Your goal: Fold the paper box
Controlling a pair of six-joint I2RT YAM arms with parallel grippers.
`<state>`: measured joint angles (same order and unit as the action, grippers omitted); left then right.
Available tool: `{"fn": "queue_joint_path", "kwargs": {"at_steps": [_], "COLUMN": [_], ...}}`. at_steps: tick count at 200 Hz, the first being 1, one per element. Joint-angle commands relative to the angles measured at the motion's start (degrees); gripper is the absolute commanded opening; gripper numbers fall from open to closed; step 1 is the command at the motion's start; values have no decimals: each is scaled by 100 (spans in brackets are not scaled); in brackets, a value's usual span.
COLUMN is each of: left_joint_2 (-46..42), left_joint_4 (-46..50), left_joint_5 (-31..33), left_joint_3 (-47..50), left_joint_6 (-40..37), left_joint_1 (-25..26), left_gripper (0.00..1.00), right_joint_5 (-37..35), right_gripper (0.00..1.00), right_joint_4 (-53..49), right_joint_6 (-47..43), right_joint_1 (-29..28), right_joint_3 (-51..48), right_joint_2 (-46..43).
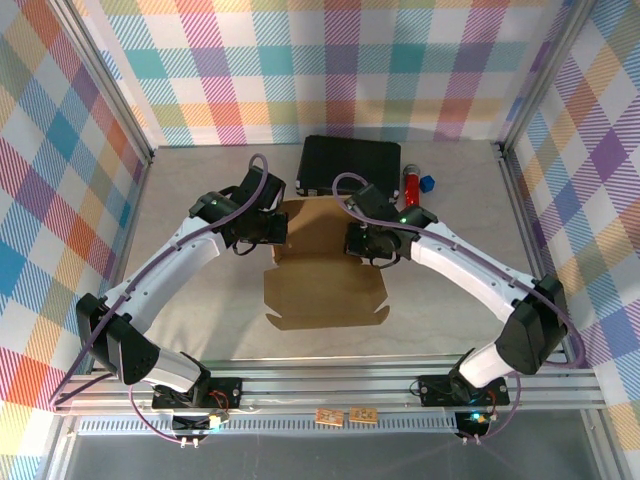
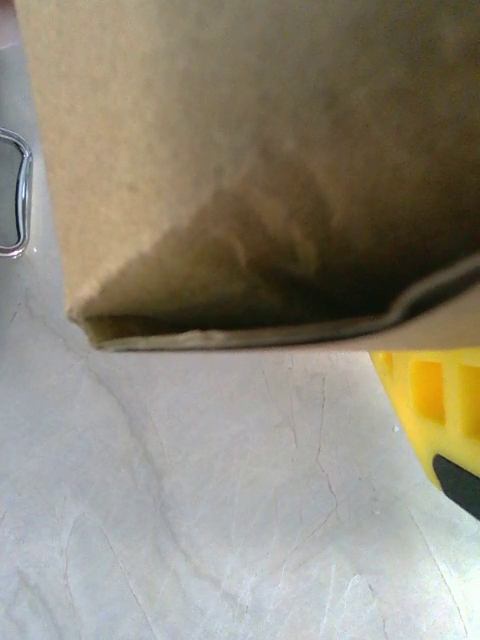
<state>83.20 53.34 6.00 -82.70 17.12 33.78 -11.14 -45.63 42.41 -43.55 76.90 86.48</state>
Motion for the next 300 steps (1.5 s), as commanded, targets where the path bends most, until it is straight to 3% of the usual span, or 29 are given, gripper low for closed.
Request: {"fn": "queue_joint_path", "kwargs": {"at_steps": [1, 48, 69, 91, 111, 133, 160, 175, 216, 236, 264, 300], "left_joint_2": [-14, -27, -22, -16, -1, 30, 60, 106, 275, 353, 441, 555], "left_joint_4": [-78, -26, -2, 52, 121, 220, 323, 431, 659, 803, 905, 924], "left_joint_5": [-129, -97, -88, -107, -342, -700, -1252, -1589, -2441, -2695, -2921, -2982], "left_joint_3": [-238, -238, -229, -246, -292, -394, -491, -571, -691, -728, -731, -781], "left_joint_6": [63, 54, 6, -122, -215, -314, -407, -453, -534, -582, -614, -597], "left_joint_1": [65, 67, 67, 44, -70, -218, -445, -575, -948, -1145, -1310, -1339], "left_gripper": [0, 0, 0, 0, 0, 0, 0, 0, 0, 0, 0, 0], "right_joint_5": [-79, -186, -298, -120, 555, 1977, 3636, 4339, 6202, 7074, 7690, 7818], "right_gripper": [0, 0, 9, 25, 44, 56, 54, 50, 35, 35, 41, 41], "right_joint_4": [-139, -186, -200, -131, 325, 957, 1669, 2211, 3785, 4590, 5593, 5568], "right_joint_6": [-240, -431, -587, -950, -1297, -1207, -825, -690, -607, -234, 427, 302], "right_joint_1": [-127, -175, -160, 31, 589, 1928, 3574, 4061, 4304, 4424, 4385, 4225], "right_joint_3": [221, 429, 623, 843, 701, 245, -397, -855, -1873, -2117, -2273, -2460], "right_joint_2": [95, 60, -245, -746, -1420, -2107, -2380, -2343, -1732, -1390, -1133, -1029]}}
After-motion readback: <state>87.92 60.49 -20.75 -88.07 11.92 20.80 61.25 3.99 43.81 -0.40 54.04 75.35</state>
